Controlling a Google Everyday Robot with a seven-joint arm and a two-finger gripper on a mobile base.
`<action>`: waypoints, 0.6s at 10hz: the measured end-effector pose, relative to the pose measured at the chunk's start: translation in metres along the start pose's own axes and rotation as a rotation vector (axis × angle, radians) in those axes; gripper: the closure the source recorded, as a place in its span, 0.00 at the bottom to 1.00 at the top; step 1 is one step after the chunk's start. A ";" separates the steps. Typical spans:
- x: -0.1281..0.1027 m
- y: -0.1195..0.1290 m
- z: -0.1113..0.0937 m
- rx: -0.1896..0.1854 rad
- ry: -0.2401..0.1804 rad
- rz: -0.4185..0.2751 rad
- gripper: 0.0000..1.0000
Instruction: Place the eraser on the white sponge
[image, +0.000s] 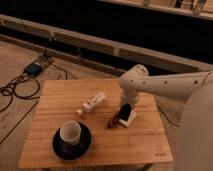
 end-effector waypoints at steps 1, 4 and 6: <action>0.001 0.001 0.002 0.003 0.025 0.011 1.00; -0.001 0.002 0.018 0.008 0.090 0.038 1.00; -0.004 0.000 0.032 0.008 0.125 0.055 1.00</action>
